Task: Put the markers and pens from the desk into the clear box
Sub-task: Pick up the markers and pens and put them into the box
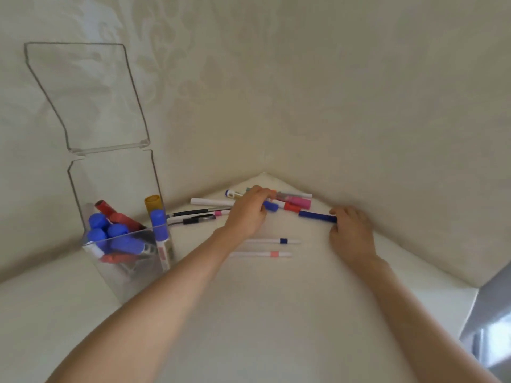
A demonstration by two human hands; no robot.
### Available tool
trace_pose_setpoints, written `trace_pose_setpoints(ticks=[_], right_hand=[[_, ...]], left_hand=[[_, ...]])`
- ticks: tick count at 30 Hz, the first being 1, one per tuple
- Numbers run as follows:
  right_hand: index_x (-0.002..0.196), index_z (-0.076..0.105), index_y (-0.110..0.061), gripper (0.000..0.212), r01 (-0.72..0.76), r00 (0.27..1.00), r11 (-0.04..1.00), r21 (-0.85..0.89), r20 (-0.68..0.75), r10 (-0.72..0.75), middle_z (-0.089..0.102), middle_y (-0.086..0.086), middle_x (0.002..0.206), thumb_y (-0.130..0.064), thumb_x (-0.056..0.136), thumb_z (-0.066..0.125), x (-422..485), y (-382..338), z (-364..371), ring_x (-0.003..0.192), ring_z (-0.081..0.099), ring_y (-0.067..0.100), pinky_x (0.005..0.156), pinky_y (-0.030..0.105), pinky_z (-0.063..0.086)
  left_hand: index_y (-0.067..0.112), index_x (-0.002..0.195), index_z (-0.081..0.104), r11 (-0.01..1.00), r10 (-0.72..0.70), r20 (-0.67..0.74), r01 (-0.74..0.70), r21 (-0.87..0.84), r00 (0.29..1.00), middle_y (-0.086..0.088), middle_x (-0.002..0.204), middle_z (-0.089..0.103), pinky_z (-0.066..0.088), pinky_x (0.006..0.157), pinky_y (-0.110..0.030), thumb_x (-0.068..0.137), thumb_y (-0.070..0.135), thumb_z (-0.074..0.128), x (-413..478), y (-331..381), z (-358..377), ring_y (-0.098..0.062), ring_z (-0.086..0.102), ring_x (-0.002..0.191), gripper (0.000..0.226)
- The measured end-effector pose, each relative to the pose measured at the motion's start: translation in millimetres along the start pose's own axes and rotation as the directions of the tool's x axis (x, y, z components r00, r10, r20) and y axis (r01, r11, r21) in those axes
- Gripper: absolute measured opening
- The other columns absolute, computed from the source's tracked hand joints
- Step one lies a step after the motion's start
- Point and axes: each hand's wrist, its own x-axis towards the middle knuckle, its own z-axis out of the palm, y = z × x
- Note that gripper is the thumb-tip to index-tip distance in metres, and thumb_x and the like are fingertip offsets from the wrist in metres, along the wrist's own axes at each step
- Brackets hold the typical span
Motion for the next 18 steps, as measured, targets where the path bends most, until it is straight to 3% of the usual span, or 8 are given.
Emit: trace_pose_setpoints(ticks=[6,10,13,18], right_hand=[[0.104,0.062,-0.01,0.022,0.066,0.998,0.997,0.047,-0.017,-0.066,0.06,0.015,0.103,-0.003,0.087,0.05,6,6,13,0.101,0.047,0.036,0.085,0.036,0.033],[0.105,0.061,-0.011,0.022,0.073,0.997,0.992,0.104,0.002,-0.073,0.058,0.013,0.103,-0.005,0.089,0.048,6,6,13,0.102,0.047,0.033,0.084,0.034,0.033],[0.105,0.061,-0.011,0.022,0.065,0.998,0.991,0.115,0.002,-0.066,0.058,0.013,0.102,-0.005,0.089,0.048,5,6,12,0.102,0.047,0.032,0.085,0.034,0.034],[0.103,0.062,-0.01,0.02,0.062,0.998,0.988,0.139,-0.008,-0.061,0.058,0.012,0.1,-0.005,0.089,0.048,5,7,11,0.1,0.047,0.032,0.085,0.033,0.034]], left_hand=[[0.015,0.116,0.051,0.972,-0.026,0.151,-0.01,0.236,0.988,-0.01,0.118,0.049,0.043,0.089,-0.043,0.081,-0.004,0.045,35,-19,16,-0.029,0.047,0.11,0.04],[0.014,0.124,0.044,0.886,0.061,0.186,-0.14,0.442,0.981,-0.012,0.119,0.046,0.032,0.077,-0.035,0.084,-0.004,0.041,41,-17,15,-0.032,0.045,0.107,0.044],[0.016,0.134,0.037,0.826,0.113,0.285,-0.249,0.505,0.952,-0.012,0.123,0.044,0.03,0.077,-0.032,0.086,-0.005,0.039,46,-12,12,-0.032,0.044,0.107,0.052],[0.008,0.121,0.042,0.759,0.073,0.333,-0.269,0.593,0.94,-0.013,0.121,0.047,0.033,0.083,-0.035,0.086,0.004,0.048,59,0,10,-0.031,0.043,0.109,0.035]])
